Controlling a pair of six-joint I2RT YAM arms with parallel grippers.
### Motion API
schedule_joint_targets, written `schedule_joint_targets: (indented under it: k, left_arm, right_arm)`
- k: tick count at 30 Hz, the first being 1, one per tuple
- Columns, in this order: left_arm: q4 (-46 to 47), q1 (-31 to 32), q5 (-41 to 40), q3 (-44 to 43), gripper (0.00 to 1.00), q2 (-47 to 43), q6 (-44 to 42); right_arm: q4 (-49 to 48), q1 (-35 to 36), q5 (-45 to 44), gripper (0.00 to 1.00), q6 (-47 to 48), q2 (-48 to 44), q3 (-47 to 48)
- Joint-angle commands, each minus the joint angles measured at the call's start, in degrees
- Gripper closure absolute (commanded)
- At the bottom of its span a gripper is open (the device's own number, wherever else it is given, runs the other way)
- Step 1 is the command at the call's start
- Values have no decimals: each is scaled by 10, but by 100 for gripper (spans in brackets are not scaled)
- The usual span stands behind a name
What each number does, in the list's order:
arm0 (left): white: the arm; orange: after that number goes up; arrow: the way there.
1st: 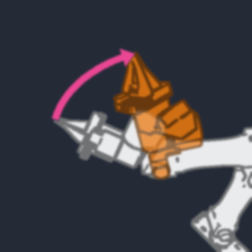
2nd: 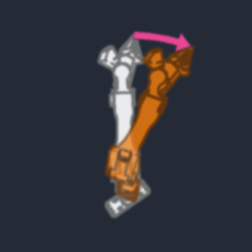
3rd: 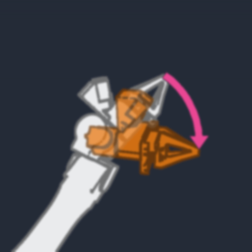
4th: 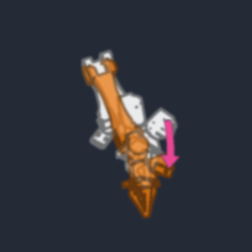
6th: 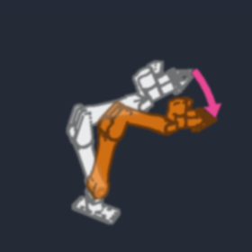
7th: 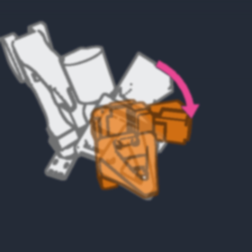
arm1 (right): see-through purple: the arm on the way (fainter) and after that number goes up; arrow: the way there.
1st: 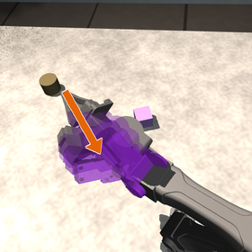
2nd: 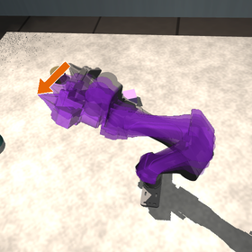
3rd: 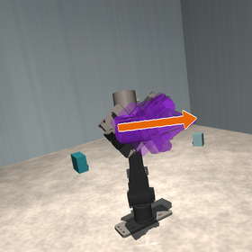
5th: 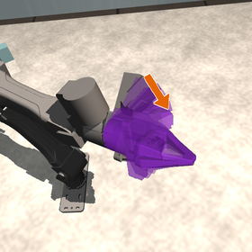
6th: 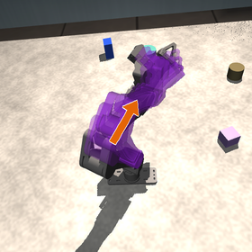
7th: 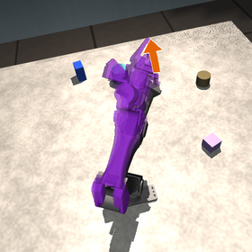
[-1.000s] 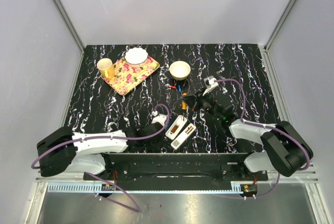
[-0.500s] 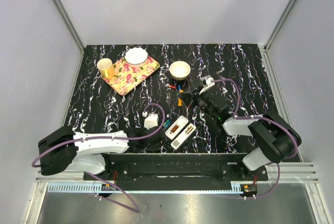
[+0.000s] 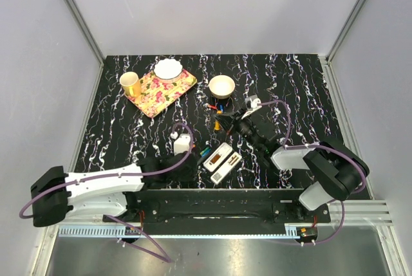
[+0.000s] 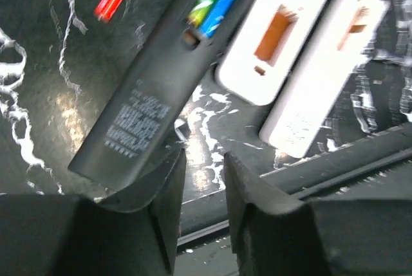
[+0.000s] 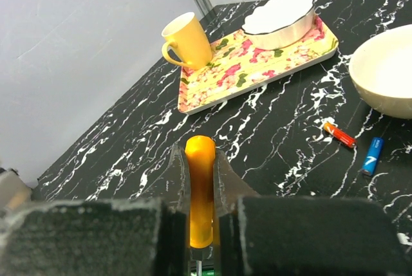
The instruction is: Unload the batteries from the remote control
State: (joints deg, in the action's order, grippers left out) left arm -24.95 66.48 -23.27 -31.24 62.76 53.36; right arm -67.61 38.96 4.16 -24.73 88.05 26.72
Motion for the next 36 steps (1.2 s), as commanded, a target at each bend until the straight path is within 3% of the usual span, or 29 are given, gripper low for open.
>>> schedule_joint_targets:
  k: [1,7,10,14,21,36]
  left_arm:
    - [87,-16,17,-12,57,-55,-71]
    - [98,-94,73,-28,19,-37,-125]
    - [112,-124,105,-29,20,-16,-147]
    - [127,-137,130,-18,29,12,-174]
    - [171,-139,155,15,30,54,-179]
    - [138,-139,112,20,27,66,-186]
  right_arm:
    - [-70,44,-86,100,35,6,-5]
    - [-151,132,-259,100,112,28,-17]
    - [-203,170,-325,100,177,57,-12]
    - [-208,197,-363,100,209,88,9]
    - [-208,205,-367,100,218,98,19]
    - [-208,205,-368,100,231,114,51]
